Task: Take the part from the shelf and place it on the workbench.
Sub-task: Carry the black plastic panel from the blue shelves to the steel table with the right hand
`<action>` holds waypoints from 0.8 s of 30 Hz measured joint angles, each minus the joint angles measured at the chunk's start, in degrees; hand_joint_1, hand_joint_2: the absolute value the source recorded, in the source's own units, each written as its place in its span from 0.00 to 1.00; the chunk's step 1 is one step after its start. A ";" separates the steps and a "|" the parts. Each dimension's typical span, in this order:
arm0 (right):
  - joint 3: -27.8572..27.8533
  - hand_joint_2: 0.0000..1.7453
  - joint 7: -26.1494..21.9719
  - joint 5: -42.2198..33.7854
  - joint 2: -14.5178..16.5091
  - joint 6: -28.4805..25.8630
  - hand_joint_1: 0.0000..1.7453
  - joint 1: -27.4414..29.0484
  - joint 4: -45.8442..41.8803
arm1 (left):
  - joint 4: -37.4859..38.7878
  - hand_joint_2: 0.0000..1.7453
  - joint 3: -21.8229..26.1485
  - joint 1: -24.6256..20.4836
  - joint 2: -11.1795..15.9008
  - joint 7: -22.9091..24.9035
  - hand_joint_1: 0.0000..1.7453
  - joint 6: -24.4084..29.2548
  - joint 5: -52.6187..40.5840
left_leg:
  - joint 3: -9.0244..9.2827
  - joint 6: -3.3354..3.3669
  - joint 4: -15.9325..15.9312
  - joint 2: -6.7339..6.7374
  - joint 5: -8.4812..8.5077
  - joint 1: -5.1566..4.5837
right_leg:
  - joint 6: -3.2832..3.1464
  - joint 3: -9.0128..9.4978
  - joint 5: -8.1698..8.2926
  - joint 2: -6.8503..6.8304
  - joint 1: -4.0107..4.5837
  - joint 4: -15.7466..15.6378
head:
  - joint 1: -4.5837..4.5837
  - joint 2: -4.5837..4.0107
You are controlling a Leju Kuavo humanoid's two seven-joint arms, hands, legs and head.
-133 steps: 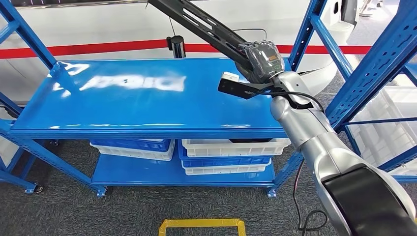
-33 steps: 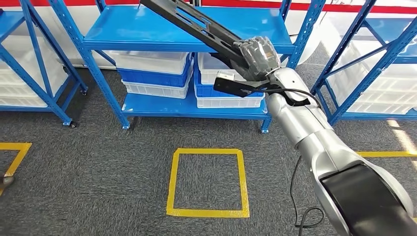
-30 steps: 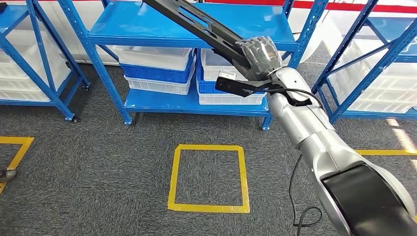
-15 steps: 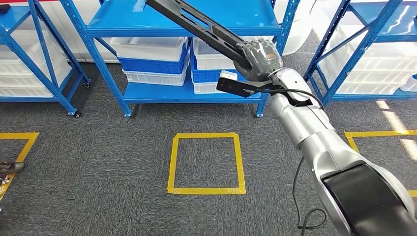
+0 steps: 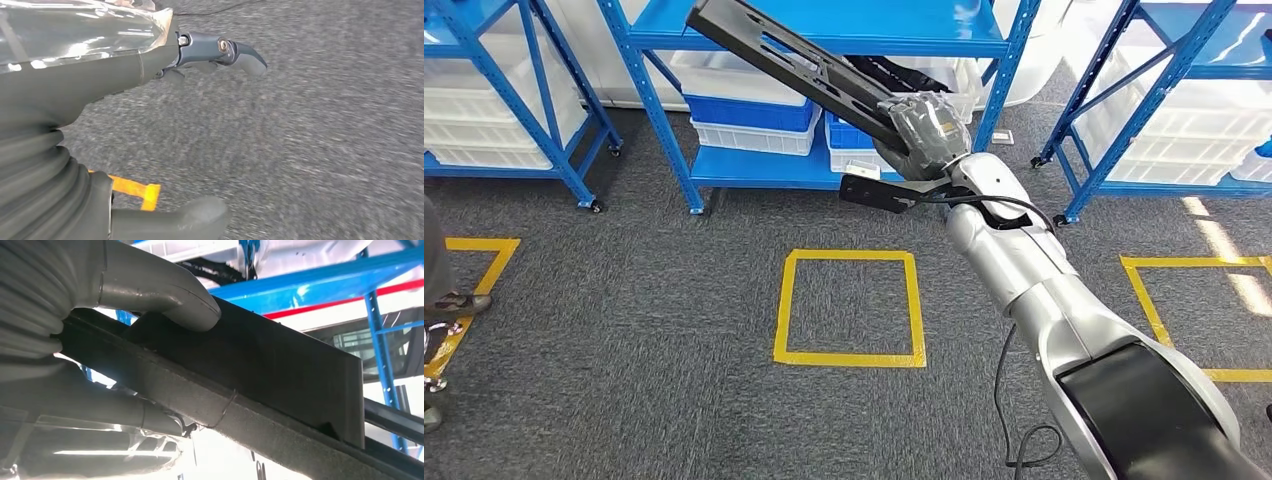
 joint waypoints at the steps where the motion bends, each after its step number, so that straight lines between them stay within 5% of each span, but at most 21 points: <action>1: 0.05 1.00 0.01 0.07 0.15 -0.03 0.97 0.14 0.09 | 0.00 1.00 0.08 0.00 -0.01 -0.01 0.00 0.01 0.00 | -1.11 -0.02 0.02 0.01 0.89 0.00 | 0.05 -0.72 -1.99 0.00 -0.12 3.83 | 0.03 0.00; 3: 0.13 1.00 0.04 0.24 0.49 -0.08 0.97 0.42 0.33 | 0.00 1.00 0.32 -0.01 -0.05 -0.05 0.00 0.02 0.03 | -3.45 -0.30 0.09 0.06 2.67 0.07 | 1.06 0.02 -1.96 0.00 -0.34 7.86 | 0.06 0.00; 5: 0.14 1.00 0.15 0.31 0.85 -0.07 0.97 0.45 0.56 | 0.00 1.00 0.53 -0.01 -0.10 -0.14 0.00 0.06 0.08 | -5.60 -0.74 0.20 0.12 4.34 0.15 | 2.28 3.82 0.51 -0.01 -0.54 5.47 | 0.06 0.00; 6: 0.06 1.00 0.22 0.23 1.02 0.01 0.97 0.22 0.64 | -0.01 1.00 0.61 -0.01 -0.10 -0.20 0.00 0.08 0.09 | -6.54 -1.08 0.31 0.14 5.13 0.08 | 2.45 7.37 0.43 -0.01 -0.57 1.45 | 0.08 0.00; 9: -0.65 1.00 0.01 -0.19 1.02 0.77 0.97 -0.91 0.79 | -0.02 1.00 0.90 0.02 -0.09 -0.32 0.00 0.13 0.06 | -7.93 -2.15 -0.04 0.17 7.73 -0.16 | 1.37 14.10 -2.65 0.20 -0.08 -9.24 | -0.23 0.00; 11: -1.04 1.00 -0.42 -0.38 0.58 1.55 0.97 -1.46 1.17 | -0.01 1.00 1.09 0.23 -0.09 -0.39 0.00 0.17 0.02 | -8.13 -2.75 -0.90 0.06 9.09 0.10 | 0.47 13.48 -1.94 0.10 -0.29 -9.91 | -0.39 0.00; 13: -1.29 1.00 -0.72 -0.45 0.14 2.08 0.97 -1.75 1.68 | 0.04 1.00 1.27 0.57 -0.14 -0.45 0.00 0.17 -0.03 | -9.04 -3.29 1.11 -0.07 5.76 0.40 | -0.75 12.57 -0.37 -0.13 -0.70 -9.93 | -0.47 0.00; 15: -1.60 1.00 -0.85 -0.46 -0.13 2.27 0.97 -2.03 1.99 | 0.07 1.00 1.34 0.70 -0.22 -0.51 0.00 0.16 -0.08 | -10.73 -3.70 8.23 -0.17 -1.33 0.49 | -1.52 11.03 1.40 -0.22 -0.60 -9.86 | -0.61 0.00; 17: -1.84 1.00 -0.90 -0.46 -0.27 2.27 0.97 -2.19 2.20 | 0.07 1.00 1.36 0.64 -0.22 -0.54 0.00 0.16 -0.09 | -11.71 -3.95 16.17 -0.24 -4.97 0.51 | -1.59 9.17 2.93 -0.21 -0.39 -9.75 | -0.67 0.00; 19: -1.95 1.00 -0.91 -0.45 -0.38 2.26 0.97 -2.20 2.46 | 0.07 1.00 1.36 0.58 -0.22 -0.60 0.00 0.08 -0.15 | -9.70 -3.92 17.99 -0.28 -3.68 0.53 | -1.34 7.44 4.23 -0.18 -0.32 -9.60 | -0.68 0.00; 21: -2.14 1.00 -0.91 -0.44 -0.68 2.22 0.97 -2.37 2.60 | 0.05 1.00 1.35 0.47 -0.20 -0.73 0.00 -0.10 -0.37 | -3.61 -3.58 11.88 -0.41 -2.43 0.52 | -0.82 5.97 5.34 -0.11 -0.26 -9.34 | -0.70 0.00; 23: -2.49 1.00 -0.98 -0.54 -1.46 2.14 0.97 -2.88 2.64 | 0.03 1.00 1.34 0.30 -0.15 -0.89 0.00 -0.30 -0.83 | 2.11 -3.05 4.18 -0.69 -3.80 0.28 | -0.06 5.02 6.32 -0.21 -0.08 -9.13 | -0.64 0.00; 24: -2.65 1.00 -1.11 -0.63 -1.91 2.09 0.97 -3.20 2.69 | 0.02 1.00 1.33 0.22 -0.14 -0.95 0.00 -0.36 -1.09 | 3.32 -2.70 2.08 -0.80 -4.54 0.04 | 0.39 4.74 6.83 -0.34 -0.05 -9.14 | -0.61 0.00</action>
